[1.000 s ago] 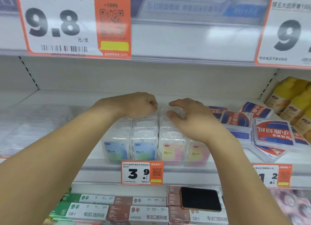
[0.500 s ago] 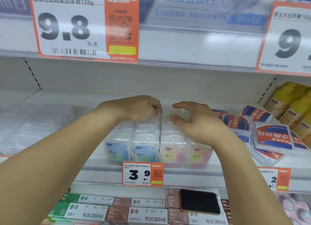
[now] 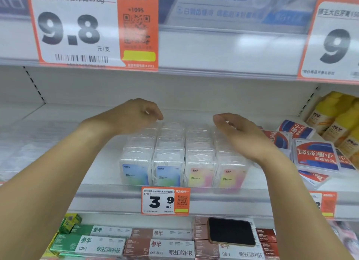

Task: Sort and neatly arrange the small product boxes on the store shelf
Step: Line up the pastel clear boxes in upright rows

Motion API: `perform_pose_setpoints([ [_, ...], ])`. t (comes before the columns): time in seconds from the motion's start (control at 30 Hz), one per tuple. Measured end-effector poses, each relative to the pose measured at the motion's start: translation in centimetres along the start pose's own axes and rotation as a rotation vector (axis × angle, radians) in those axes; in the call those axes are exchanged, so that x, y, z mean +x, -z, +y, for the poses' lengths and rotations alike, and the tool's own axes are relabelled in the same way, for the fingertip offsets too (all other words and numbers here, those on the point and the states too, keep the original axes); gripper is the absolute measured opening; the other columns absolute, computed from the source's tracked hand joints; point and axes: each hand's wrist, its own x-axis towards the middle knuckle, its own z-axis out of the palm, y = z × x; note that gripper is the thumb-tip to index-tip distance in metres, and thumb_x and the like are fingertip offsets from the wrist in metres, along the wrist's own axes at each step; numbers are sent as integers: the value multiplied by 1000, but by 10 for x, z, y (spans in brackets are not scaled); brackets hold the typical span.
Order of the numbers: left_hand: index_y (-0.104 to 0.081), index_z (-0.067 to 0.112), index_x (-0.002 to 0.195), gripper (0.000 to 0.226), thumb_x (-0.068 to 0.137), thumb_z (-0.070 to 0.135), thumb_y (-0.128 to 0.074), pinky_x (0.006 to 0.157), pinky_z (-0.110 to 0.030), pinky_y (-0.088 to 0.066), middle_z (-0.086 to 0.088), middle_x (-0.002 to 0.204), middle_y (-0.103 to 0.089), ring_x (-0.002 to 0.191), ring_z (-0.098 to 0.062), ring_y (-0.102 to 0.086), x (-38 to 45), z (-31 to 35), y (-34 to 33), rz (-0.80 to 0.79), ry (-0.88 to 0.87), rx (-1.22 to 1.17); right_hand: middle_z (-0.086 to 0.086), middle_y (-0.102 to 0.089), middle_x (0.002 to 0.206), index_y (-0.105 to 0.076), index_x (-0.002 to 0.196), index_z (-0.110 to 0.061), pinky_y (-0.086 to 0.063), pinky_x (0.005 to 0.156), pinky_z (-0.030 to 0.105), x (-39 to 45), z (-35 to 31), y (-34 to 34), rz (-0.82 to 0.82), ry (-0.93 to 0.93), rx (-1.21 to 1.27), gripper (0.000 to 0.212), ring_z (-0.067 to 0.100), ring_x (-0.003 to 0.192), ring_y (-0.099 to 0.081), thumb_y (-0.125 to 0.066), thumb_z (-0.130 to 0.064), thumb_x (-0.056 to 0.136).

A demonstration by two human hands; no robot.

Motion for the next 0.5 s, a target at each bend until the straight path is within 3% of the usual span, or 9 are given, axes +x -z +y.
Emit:
perform_pose_setpoints([
  [0.17, -68, 38, 101, 18, 96, 38, -51, 93, -38, -53, 13, 106, -69, 102, -16, -65, 0, -3, -10, -121, 37, -57, -9, -58, 132, -63, 126, -29, -39, 93, 26, 8, 8, -4, -28, -2, -52, 32, 11, 116, -53, -44, -37, 101],
  [0.3, -68, 32, 102, 18, 97, 35, -51, 93, -33, -51, 11, 105, -69, 102, -14, -64, -1, -5, -12, -96, 30, -81, -9, -60, 129, -63, 123, -28, -44, 88, 27, 10, 9, -5, -14, -15, -46, 29, 11, 110, -57, -49, -35, 99],
  [0.4, -68, 32, 101, 18, 97, 36, -51, 94, -37, -52, 11, 104, -70, 101, -15, -65, 1, -8, -11, -105, 29, -73, -9, -61, 127, -63, 123, -27, -43, 86, 27, 10, 8, -7, 6, -16, -54, 29, 11, 106, -57, -48, -35, 100],
  [0.5, -68, 31, 99, 19, 97, 36, -50, 86, -35, -54, 10, 101, -70, 99, -16, -66, 2, -6, -9, -122, 30, -42, -9, -57, 130, -61, 127, -30, -40, 88, 26, 11, 11, -6, -4, -8, -68, 32, 10, 107, -52, -46, -39, 100],
])
